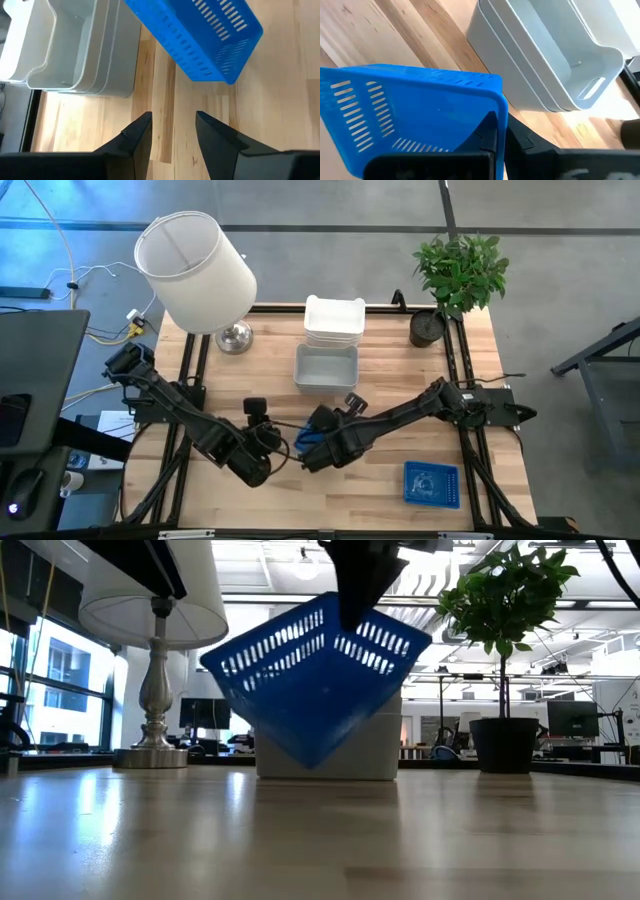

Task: Stack baskets by color
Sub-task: Stack the blue bin on top of the right blue bins

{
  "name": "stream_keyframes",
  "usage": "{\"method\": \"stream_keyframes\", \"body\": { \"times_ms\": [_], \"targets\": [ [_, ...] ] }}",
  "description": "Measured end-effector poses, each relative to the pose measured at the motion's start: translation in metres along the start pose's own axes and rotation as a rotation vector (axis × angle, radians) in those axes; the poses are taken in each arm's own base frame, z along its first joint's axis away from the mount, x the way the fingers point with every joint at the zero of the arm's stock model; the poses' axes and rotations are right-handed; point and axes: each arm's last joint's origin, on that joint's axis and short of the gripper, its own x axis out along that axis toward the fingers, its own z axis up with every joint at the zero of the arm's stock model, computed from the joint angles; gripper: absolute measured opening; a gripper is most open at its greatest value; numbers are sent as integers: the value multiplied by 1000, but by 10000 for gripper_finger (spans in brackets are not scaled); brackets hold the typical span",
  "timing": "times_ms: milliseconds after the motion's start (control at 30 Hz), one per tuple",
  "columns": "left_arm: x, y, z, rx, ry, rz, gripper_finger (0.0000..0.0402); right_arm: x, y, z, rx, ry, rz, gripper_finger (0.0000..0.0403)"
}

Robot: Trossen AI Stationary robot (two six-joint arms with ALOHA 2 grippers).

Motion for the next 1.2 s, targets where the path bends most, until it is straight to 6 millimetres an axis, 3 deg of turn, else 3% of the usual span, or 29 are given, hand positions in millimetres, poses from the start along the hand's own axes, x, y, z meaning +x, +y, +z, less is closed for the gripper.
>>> {"method": "stream_keyframes", "body": {
  "times_ms": [767, 1200],
  "targets": [
    [-8, 6, 0, 46, 34, -132, 136, -14, 3, -9, -234, -81, -34, 0],
    [-9, 6, 0, 49, 36, -143, 136, -30, -10, -5, -234, -114, -16, 0]
  ]
}}
